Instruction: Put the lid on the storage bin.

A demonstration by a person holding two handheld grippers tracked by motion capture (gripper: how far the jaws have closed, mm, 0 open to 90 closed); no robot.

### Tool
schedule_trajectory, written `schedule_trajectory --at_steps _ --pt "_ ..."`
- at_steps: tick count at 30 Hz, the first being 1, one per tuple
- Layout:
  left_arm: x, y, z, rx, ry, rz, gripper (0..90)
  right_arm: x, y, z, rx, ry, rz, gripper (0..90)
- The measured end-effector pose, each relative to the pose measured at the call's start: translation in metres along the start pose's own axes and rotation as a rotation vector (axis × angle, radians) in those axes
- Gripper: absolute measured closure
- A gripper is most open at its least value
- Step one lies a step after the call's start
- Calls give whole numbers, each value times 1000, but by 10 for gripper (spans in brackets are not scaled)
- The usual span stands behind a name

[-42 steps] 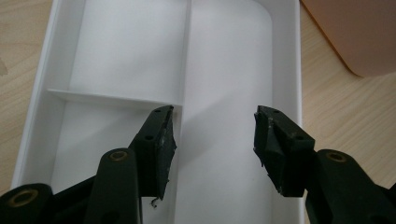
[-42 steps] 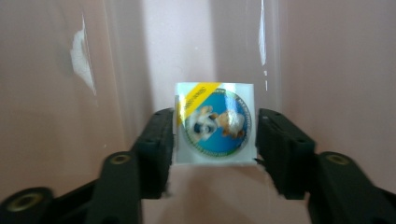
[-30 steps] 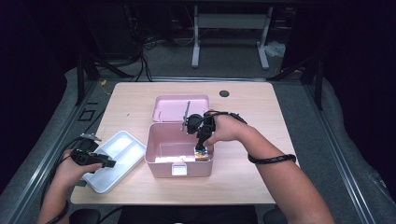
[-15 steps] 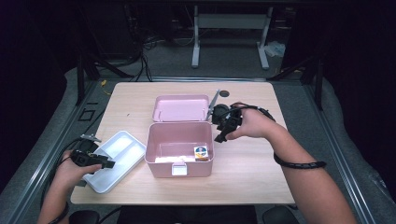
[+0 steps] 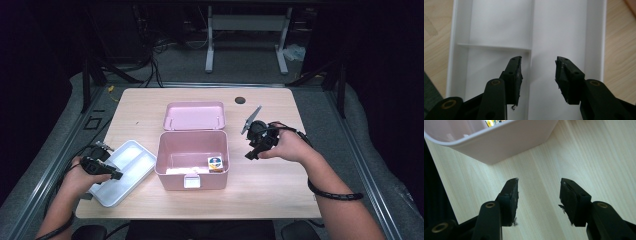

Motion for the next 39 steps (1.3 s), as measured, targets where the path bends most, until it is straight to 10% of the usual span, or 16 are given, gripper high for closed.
schedule_trajectory --at_steps 39 --pt "18 27 -10 51 -51 -215 884 41 -38 0 101 50 14 514"
Point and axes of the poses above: each handheld gripper's, and its own axes: x roughly forward along the jaws, y roughly out of its top, z roughly to its right, the point moved 3 cm from there along x, roughly forward along the jaws, and after that the axes turned 6 degrees about x, right-handed, at the moved point
